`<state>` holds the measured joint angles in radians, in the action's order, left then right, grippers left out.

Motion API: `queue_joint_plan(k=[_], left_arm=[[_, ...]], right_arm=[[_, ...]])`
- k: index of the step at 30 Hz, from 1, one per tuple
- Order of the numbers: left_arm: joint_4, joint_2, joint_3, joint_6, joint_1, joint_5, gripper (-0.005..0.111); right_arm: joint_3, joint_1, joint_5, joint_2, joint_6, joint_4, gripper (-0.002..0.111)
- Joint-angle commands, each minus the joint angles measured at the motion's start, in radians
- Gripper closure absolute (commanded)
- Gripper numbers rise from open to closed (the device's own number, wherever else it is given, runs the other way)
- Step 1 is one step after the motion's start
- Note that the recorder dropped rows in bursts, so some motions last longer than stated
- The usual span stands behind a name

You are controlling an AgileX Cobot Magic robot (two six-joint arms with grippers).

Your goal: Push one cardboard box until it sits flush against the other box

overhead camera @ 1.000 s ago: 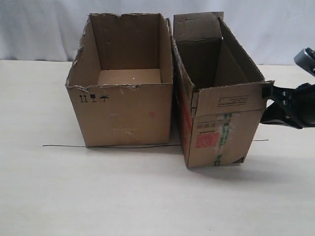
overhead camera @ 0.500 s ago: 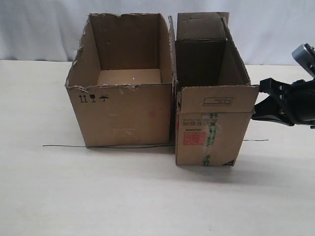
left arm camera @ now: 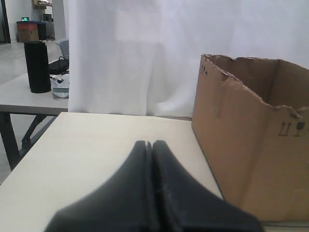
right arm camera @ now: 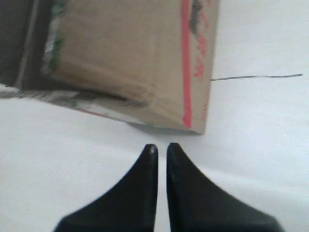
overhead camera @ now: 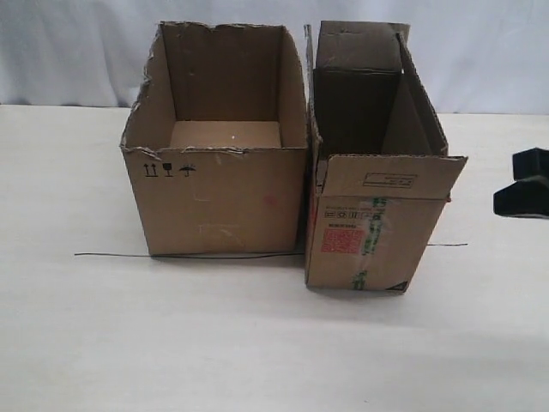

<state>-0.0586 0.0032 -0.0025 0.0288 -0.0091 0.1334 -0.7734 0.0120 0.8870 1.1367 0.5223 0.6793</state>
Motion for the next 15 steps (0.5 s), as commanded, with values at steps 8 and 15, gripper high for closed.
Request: queue_joint_plan(k=[8, 15], left_arm=[[0.005, -0.003, 0.002, 0.000, 0.004, -0.005, 0.107], [0.005, -0.003, 0.002, 0.000, 0.004, -0.005, 0.107]], right_arm=[[0.200, -0.298, -0.362, 0.044, -0.033, 0.131, 0.103], [0.157, -0.328, -0.515, 0.199, 0.100, 0.285, 0.103]])
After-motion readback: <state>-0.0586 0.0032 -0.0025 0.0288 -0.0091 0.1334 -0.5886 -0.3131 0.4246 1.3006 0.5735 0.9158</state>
